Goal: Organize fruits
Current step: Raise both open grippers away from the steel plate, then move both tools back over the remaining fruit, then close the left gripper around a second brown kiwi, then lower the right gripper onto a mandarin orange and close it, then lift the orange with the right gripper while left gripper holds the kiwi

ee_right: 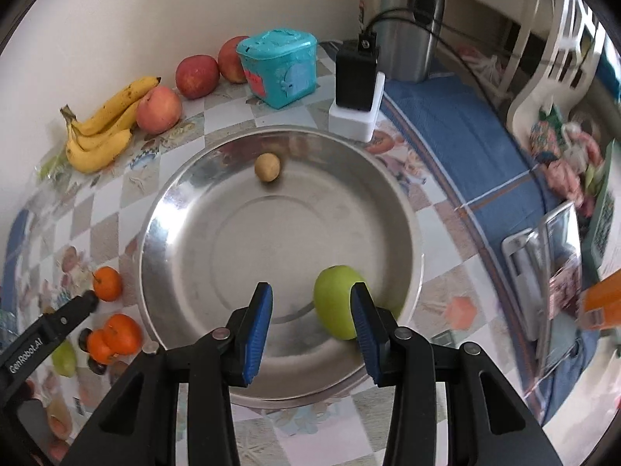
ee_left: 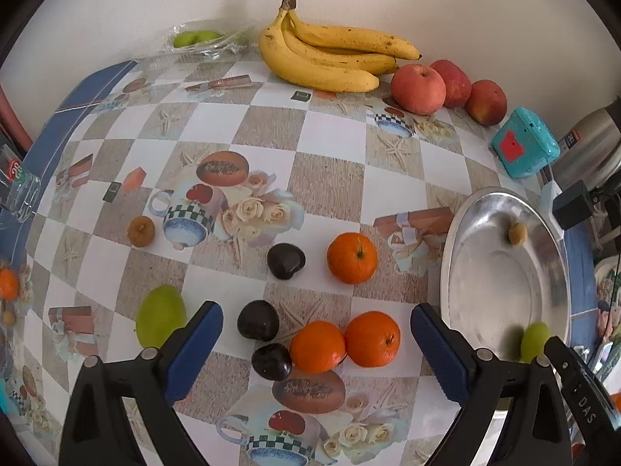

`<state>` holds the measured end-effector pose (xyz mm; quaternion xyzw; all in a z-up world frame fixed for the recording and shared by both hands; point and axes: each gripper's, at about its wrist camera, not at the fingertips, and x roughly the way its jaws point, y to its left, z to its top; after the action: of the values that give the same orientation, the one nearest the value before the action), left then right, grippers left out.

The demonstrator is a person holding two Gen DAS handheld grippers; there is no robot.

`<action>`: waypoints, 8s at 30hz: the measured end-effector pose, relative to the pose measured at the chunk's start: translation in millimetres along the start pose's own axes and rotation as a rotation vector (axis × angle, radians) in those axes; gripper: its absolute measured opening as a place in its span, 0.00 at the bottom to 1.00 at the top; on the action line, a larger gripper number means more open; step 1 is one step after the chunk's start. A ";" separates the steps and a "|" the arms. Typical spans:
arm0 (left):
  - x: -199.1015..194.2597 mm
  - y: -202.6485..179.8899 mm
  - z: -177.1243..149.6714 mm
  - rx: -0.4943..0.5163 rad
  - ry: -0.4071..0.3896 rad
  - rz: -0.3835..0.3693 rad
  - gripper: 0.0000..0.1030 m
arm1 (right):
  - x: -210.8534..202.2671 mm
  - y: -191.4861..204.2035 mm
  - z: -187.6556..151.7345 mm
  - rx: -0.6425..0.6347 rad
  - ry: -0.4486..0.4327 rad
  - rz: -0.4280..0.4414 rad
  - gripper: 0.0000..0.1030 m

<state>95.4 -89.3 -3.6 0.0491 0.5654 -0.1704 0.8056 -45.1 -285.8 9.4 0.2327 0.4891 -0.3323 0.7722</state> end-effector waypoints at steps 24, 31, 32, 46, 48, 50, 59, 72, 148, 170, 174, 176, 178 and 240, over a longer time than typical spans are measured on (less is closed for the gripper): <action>-9.2 23.2 -5.3 -0.034 0.003 -0.016 0.98 | -8.2 0.0 -2.4 -0.010 -0.063 -0.022 0.87; -12.2 33.5 -7.4 -0.044 0.007 -0.024 0.99 | -21.3 11.5 -2.8 -0.035 -0.119 -0.009 0.95; -13.1 35.4 -7.4 -0.048 0.005 -0.028 0.99 | -23.4 13.9 -3.1 -0.039 -0.125 0.000 0.95; -23.9 82.7 1.2 -0.143 -0.028 -0.029 0.99 | -24.9 56.3 -11.9 -0.084 -0.133 0.142 0.95; -24.9 91.9 2.3 -0.164 -0.031 -0.034 1.00 | -23.8 64.9 -13.5 -0.092 -0.128 0.158 0.95; -25.5 101.5 3.1 -0.187 -0.032 -0.038 1.00 | -22.9 75.1 -16.0 -0.099 -0.126 0.170 0.95; -25.0 137.2 4.5 -0.254 -0.034 -0.028 1.00 | -16.3 118.7 -26.3 -0.141 -0.097 0.232 0.95; -23.5 168.0 7.6 -0.291 -0.041 -0.001 1.00 | -15.2 175.2 -42.1 -0.233 -0.078 0.305 0.95; 49.7 161.4 52.0 -0.174 -0.007 -0.040 0.27 | 90.2 217.8 12.5 -0.134 0.215 0.158 0.95; 49.3 164.9 49.4 -0.173 -0.007 -0.075 0.27 | 116.9 246.5 9.5 -0.177 0.255 0.008 1.00; 49.1 167.1 49.4 -0.181 -0.006 -0.088 0.27 | 122.5 248.6 11.9 -0.172 0.254 0.004 1.00; 49.0 167.3 49.5 -0.182 -0.006 -0.090 0.27 | 121.1 246.3 13.7 -0.173 0.241 0.006 1.00; 48.7 167.9 49.4 -0.181 -0.007 -0.090 0.27 | 119.9 246.0 12.6 -0.177 0.232 0.006 1.00; -11.9 -2.5 30.6 0.187 -0.129 -0.037 0.27 | -3.7 71.0 35.1 0.051 -0.026 0.004 0.37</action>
<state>118.3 -97.4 18.6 0.1029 0.4949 -0.2400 0.8288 27.4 -261.1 29.7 0.2488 0.4698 -0.3463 0.7729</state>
